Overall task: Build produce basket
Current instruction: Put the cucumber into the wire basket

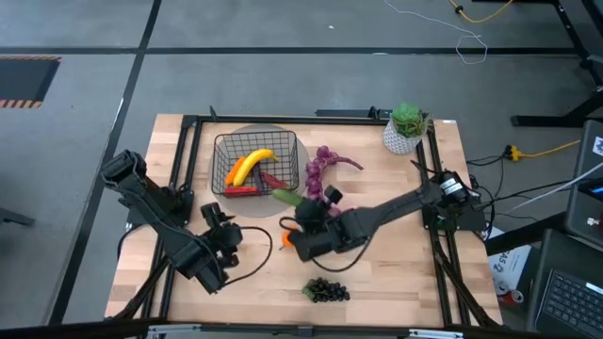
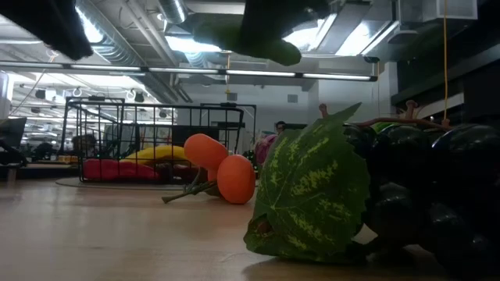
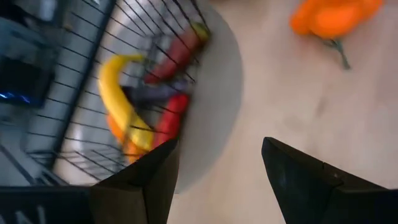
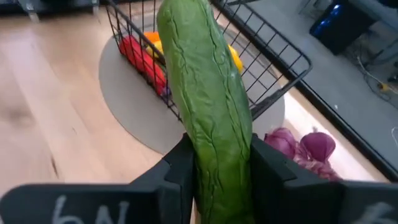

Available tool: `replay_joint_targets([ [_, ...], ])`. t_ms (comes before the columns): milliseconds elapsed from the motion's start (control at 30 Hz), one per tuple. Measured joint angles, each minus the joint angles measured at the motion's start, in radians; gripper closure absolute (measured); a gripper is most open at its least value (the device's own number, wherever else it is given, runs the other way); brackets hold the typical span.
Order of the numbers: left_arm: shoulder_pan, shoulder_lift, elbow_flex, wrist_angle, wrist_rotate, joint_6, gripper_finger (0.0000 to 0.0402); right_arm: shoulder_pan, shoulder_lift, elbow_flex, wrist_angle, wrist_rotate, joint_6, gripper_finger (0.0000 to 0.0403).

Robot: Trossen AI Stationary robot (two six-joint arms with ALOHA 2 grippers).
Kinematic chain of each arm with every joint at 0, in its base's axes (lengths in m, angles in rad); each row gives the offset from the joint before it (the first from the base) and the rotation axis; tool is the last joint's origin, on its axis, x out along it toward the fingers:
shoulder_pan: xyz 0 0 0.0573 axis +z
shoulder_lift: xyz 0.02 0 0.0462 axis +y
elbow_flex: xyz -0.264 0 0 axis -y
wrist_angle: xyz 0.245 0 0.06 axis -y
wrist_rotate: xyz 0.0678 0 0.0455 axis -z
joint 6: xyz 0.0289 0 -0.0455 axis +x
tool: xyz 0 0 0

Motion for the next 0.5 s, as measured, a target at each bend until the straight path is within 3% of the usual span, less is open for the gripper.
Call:
replay_joint_targets([
  [233, -0.014, -0.067, 0.000, -0.027, -0.076, 0.004, 0.0177, -0.098, 0.000, 0.020, 0.030, -0.108, -0.123, 0.0301],
  [500, -0.047, -0.106, -0.011, -0.033, -0.144, 0.065, 0.0177, -0.205, 0.000, 0.020, 0.277, -0.297, -0.343, 0.0301],
])
